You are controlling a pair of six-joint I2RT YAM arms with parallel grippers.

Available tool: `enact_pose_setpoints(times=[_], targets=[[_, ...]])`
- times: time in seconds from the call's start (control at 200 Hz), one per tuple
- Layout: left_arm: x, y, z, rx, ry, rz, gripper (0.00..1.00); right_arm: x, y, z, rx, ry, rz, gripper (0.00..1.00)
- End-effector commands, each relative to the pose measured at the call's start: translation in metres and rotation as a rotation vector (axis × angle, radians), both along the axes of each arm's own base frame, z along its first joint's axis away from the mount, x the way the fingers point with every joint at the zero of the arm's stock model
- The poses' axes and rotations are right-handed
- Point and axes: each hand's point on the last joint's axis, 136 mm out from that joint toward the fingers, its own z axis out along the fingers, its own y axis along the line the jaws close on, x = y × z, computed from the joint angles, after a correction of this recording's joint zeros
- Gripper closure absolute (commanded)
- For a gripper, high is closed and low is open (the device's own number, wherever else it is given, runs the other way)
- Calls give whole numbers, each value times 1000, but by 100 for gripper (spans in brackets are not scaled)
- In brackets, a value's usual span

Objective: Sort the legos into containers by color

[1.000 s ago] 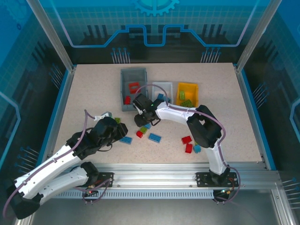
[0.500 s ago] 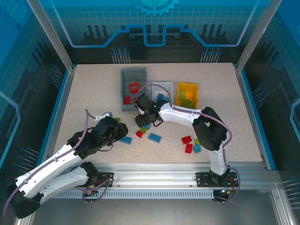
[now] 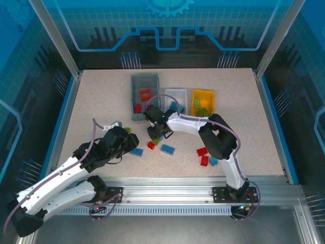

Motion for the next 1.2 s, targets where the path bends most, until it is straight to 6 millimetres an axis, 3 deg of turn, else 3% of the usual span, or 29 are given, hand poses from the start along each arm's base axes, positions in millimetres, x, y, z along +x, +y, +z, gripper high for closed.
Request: enact_pose_setpoints(times=[0.0,0.275,0.435,0.56,0.72,0.905,1.05,1.196], targets=[[2,-6,8,-12,-25,-22,52,7,-3,15,2,-38,-23,68],[7,-24,11,-34,-38,-82,52,14,-31,64,12,-165,-86,78],[12,-41,18,-58,-64,-137,52,17,-69,104,46,-238,-190,79],[18,-59,26,-72,-113,-198,52,40,-102,121,119,-247,-329,79],[26,-87,44,-42,-197,-278,52,88,-111,124,221,-198,-440,79],[42,-121,63,52,-301,-349,51,137,-110,109,286,-132,-556,79],[54,-142,65,121,-328,-381,51,163,-108,98,357,-77,-622,78],[60,-154,71,167,-354,-397,51,175,-100,89,398,-25,-628,72]])
